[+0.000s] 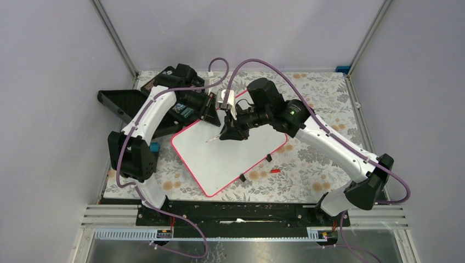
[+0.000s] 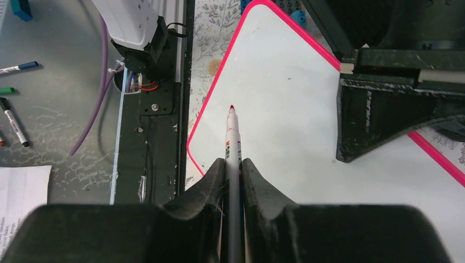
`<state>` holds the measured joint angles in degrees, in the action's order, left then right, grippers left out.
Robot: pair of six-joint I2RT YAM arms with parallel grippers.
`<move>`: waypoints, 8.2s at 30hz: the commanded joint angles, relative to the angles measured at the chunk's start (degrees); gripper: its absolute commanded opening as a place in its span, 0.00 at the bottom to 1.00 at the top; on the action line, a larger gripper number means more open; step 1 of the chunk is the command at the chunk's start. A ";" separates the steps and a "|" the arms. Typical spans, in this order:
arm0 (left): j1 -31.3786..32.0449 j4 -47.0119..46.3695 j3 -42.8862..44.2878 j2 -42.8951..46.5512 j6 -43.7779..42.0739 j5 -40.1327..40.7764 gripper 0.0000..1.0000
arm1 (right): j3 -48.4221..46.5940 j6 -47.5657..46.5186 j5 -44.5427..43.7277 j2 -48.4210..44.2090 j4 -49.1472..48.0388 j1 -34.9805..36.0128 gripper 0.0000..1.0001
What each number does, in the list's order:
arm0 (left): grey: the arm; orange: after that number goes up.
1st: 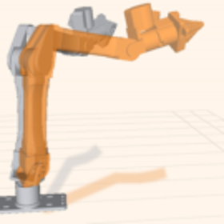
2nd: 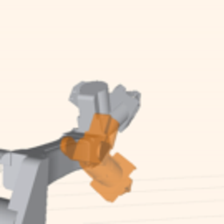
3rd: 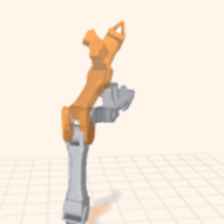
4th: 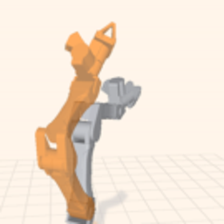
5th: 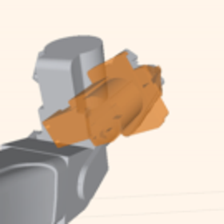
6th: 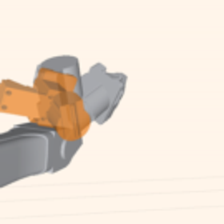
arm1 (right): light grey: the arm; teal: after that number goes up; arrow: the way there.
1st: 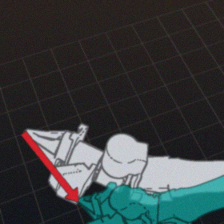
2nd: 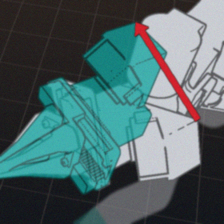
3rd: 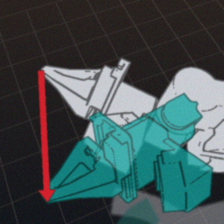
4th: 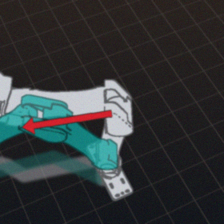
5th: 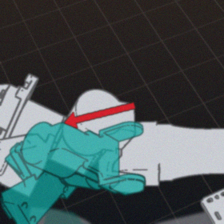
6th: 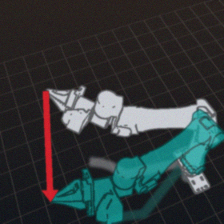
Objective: Write a sentence on the whiteboard
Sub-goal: Move the whiteboard to the center of the board, then hold the whiteboard at the center of the board, then write a sentence on the whiteboard.
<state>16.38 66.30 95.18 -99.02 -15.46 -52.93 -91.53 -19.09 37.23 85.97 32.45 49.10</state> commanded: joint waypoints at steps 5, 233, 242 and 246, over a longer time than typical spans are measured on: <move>5.80 3.48 5.15 -4.67 -3.49 -1.47 0.00 | 0.50 -1.12 1.87 -2.60 0.85 1.30 0.00; -10.31 -4.53 -1.11 30.71 -12.74 1.66 0.87 | -5.75 14.93 4.94 4.90 2.07 -4.89 0.00; 5.13 -5.13 -1.76 32.97 -15.98 17.86 0.84 | -6.68 29.09 10.18 6.67 -3.99 -5.31 0.00; 9.90 -2.70 -0.97 30.82 -17.92 22.30 0.79 | -7.06 32.54 11.13 7.24 -5.79 -5.28 0.00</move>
<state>22.76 63.16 92.82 -66.00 -30.13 -37.54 -95.79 7.11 44.86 92.66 30.65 43.83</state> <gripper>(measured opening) 0.819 0.204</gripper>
